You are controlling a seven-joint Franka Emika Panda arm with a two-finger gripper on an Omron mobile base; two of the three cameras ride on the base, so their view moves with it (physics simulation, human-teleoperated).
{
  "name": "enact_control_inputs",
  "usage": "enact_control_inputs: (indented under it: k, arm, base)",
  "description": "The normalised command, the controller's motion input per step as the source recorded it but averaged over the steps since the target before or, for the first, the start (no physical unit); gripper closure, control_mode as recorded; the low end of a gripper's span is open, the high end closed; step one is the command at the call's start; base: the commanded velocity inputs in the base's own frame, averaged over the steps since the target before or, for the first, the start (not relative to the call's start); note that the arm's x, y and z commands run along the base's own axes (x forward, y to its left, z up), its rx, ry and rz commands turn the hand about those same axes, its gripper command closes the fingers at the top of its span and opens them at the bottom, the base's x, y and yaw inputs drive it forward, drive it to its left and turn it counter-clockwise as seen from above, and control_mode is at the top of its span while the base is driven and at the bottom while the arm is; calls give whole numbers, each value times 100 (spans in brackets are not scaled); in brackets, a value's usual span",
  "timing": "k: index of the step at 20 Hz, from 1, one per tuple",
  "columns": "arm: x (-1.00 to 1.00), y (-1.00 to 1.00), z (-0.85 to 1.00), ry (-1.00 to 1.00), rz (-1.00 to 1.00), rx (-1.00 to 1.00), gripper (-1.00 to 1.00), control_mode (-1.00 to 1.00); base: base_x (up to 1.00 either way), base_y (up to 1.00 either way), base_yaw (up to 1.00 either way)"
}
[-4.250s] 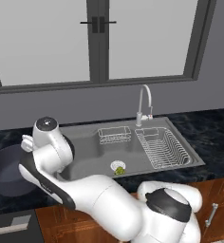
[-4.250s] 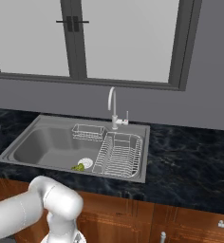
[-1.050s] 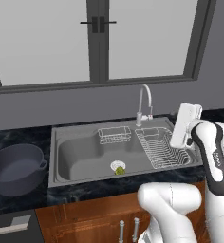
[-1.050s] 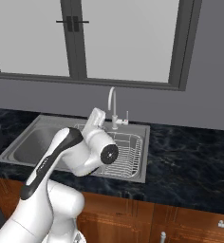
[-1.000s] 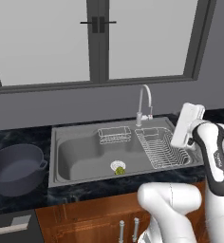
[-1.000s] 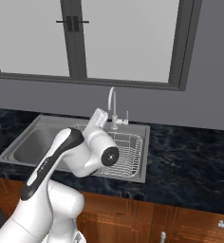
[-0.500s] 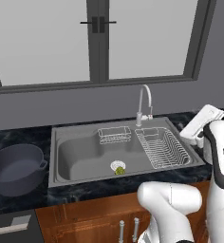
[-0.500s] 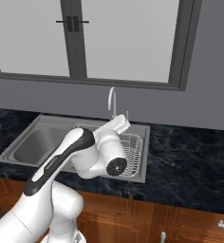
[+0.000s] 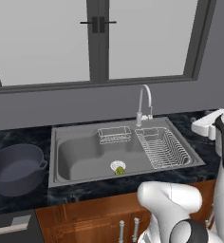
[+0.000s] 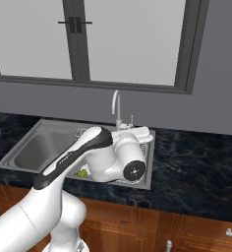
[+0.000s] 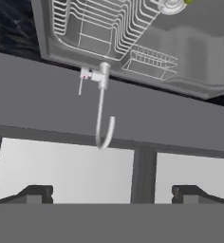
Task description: Dump the broccoli from the pot into the sink. Then turn on the water and wash the broccoli. Then turn off the water and put the broccoli back in the pot.
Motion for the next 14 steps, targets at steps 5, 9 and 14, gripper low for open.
enact_control_inputs:
  k: [5, 9, 14]
  arm:
    - [0, -7, 0, 3, -9, 21, -100, -100]
    - [8, 0, -17, 0, -1, 16, -100, -100]
    - [18, 0, -11, -1, 0, 7, -100, -100]
  base:
    - [0, 0, 0]
    - [0, 0, 0]
    - [0, 0, 0]
